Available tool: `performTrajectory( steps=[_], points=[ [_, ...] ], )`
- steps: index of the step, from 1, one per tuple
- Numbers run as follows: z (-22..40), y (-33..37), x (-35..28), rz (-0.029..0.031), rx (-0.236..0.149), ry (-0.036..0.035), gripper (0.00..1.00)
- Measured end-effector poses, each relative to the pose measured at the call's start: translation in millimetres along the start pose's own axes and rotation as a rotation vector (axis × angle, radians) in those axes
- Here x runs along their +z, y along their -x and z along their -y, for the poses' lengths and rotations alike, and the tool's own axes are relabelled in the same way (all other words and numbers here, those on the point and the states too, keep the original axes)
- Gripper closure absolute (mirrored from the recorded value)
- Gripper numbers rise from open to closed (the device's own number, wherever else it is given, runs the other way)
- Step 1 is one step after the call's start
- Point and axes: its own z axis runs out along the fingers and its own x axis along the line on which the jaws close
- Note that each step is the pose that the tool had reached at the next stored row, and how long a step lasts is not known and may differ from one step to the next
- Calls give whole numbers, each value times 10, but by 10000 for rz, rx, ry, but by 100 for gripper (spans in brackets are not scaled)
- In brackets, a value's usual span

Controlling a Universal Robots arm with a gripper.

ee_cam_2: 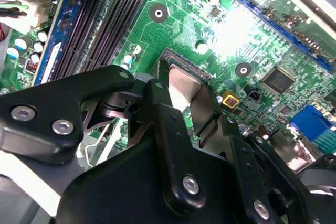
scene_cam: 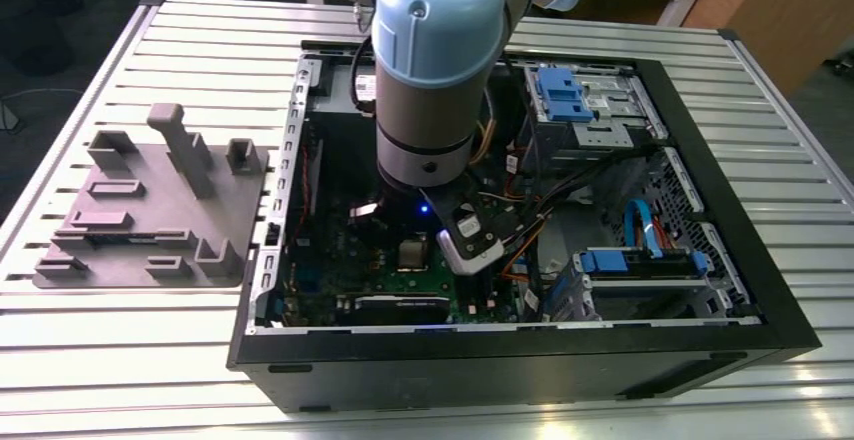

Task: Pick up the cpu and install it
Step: 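Place the cpu into insertion slot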

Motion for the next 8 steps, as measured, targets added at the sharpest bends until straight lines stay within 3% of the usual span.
performTrajectory(
  steps=[8],
  points=[
    [1,2,-21,-4,0,7,56]
  ],
)
